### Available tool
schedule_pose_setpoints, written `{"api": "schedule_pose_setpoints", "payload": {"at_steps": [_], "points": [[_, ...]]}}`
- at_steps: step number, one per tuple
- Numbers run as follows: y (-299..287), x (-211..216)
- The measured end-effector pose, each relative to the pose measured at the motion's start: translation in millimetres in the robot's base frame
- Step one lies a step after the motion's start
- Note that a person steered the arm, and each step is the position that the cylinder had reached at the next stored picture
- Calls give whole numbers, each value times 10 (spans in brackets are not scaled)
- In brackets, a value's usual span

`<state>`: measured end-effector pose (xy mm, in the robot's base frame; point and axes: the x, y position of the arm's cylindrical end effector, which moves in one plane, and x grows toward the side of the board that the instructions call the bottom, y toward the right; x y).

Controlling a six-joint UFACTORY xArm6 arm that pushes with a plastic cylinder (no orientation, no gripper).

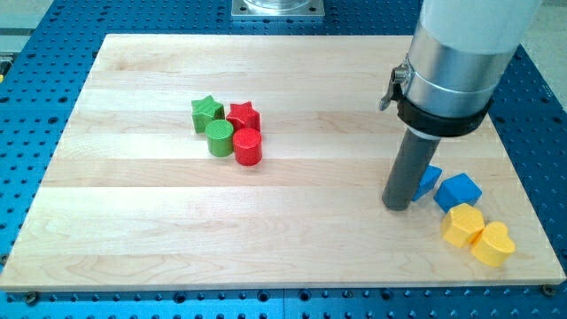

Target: Push the triangle closely to the cube

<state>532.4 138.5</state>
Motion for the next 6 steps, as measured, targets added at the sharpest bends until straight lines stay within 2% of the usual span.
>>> {"api": "schedule_pose_setpoints", "payload": {"at_steps": [1, 2, 4, 6], "points": [[-165, -77], [-397, -362], [-199, -647], [-148, -492]]}}
